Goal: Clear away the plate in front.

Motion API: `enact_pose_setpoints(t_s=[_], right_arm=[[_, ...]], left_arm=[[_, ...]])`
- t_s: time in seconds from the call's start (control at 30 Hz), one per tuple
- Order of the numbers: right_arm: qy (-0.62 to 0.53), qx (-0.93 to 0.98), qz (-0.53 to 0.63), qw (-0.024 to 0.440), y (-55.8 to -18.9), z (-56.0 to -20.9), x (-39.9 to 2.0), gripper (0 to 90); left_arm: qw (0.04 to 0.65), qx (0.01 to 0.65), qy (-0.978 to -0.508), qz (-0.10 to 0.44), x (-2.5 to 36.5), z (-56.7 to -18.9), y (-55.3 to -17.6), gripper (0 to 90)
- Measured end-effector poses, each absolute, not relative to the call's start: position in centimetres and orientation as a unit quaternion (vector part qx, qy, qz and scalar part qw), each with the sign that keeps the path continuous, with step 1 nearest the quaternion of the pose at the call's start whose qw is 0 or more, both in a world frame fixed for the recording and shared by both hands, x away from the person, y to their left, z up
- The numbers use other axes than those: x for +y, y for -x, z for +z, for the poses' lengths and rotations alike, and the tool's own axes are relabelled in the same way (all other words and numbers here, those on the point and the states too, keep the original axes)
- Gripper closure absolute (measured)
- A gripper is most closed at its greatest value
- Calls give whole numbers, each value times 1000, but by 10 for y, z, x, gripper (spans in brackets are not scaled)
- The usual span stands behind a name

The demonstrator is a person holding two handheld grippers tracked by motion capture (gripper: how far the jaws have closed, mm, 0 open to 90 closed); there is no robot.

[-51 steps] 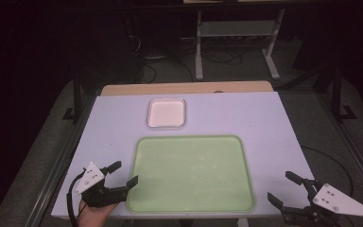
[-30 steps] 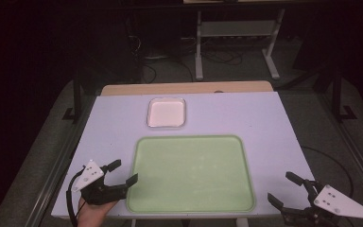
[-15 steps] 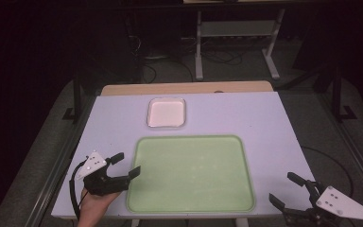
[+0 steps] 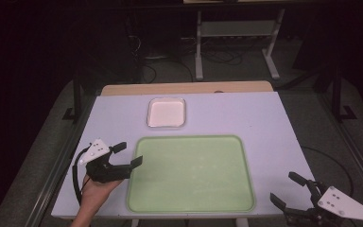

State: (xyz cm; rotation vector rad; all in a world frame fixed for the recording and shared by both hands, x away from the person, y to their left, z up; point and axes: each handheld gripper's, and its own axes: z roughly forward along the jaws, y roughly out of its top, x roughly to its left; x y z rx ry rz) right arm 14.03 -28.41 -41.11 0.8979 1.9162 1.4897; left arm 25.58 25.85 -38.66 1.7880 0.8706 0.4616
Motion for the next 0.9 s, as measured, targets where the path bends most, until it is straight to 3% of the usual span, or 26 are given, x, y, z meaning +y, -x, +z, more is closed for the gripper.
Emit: enact_pose_setpoints(t_s=[0.63,0.9], right_arm=[[-329,713,554,276,-140,-408,-284,135],[-333,716,548,275,-142,-405,-283,135]], left_arm=[[489,365,-767,196,241,-377,-312,192],[466,365,-783,191,233,-379,-347,279]])
